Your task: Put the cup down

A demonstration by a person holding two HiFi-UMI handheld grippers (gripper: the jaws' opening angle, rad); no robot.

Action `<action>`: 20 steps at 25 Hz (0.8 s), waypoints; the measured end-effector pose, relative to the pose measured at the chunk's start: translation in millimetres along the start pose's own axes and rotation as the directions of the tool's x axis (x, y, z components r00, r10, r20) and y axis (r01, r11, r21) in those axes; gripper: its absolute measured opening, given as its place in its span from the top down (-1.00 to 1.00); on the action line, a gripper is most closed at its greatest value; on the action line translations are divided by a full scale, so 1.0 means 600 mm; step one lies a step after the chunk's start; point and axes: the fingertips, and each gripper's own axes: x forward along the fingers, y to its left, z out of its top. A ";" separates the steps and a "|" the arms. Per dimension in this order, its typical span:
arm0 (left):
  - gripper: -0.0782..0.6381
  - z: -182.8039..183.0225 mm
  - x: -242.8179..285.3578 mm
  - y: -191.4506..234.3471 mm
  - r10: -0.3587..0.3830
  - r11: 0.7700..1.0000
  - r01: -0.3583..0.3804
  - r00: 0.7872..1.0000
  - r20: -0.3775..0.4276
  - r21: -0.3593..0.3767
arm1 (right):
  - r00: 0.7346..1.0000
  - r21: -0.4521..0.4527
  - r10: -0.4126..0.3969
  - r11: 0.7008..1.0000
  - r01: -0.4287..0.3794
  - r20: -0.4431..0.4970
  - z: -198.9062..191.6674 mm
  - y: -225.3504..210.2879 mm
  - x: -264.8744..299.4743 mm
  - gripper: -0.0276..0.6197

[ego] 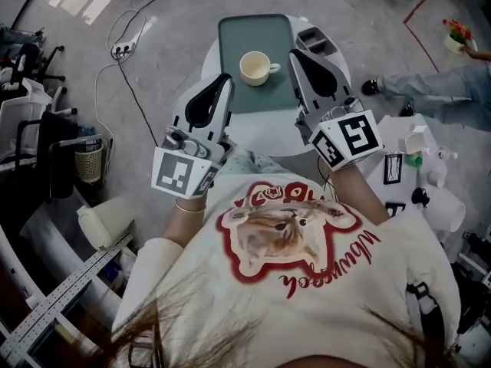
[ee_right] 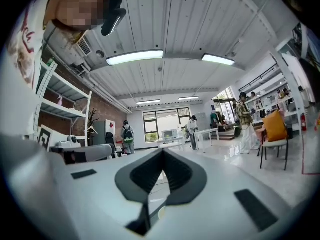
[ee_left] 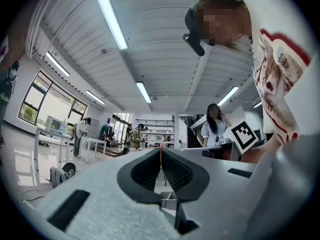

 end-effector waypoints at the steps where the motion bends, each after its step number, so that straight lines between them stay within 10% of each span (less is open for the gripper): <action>1: 0.74 0.001 -0.005 -0.005 0.001 1.000 -0.001 1.000 0.001 0.001 | 1.000 0.000 0.000 1.000 0.000 0.001 0.000 0.003 -0.006 0.83; 20: 0.74 0.067 -0.198 -0.143 -0.068 0.998 0.068 0.997 0.045 0.011 | 0.999 -0.034 -0.041 0.999 0.042 0.031 0.015 0.192 -0.180 0.83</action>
